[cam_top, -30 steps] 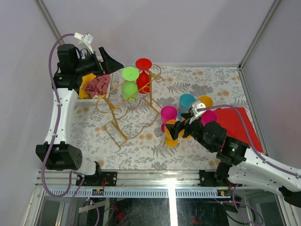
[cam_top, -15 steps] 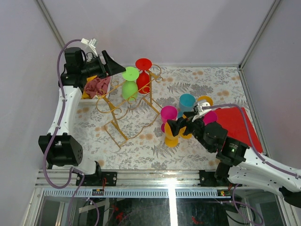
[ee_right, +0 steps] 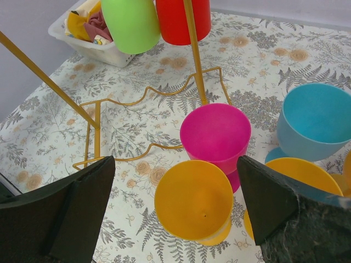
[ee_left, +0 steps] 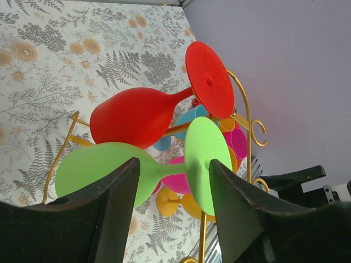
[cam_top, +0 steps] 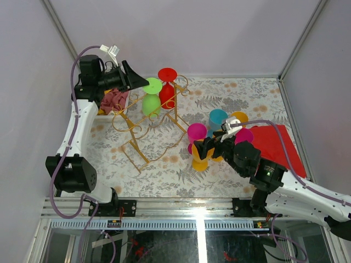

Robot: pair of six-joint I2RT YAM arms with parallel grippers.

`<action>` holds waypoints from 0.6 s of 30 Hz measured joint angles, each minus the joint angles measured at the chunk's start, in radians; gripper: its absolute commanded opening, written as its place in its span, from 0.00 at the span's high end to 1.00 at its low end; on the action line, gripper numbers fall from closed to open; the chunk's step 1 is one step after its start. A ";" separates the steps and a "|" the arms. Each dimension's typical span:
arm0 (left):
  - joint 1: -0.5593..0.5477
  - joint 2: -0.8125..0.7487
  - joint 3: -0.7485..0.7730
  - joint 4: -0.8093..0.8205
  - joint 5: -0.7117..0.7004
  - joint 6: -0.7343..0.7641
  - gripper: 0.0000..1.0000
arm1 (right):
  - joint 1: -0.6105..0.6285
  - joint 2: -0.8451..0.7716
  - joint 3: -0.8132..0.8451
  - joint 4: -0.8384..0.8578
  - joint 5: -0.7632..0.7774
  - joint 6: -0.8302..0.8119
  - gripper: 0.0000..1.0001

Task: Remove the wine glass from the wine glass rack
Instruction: Pick up the wine glass from the wine rack.

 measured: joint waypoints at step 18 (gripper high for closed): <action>-0.003 -0.002 0.000 0.015 0.026 -0.003 0.82 | 0.000 0.030 0.000 0.000 0.000 -0.002 0.01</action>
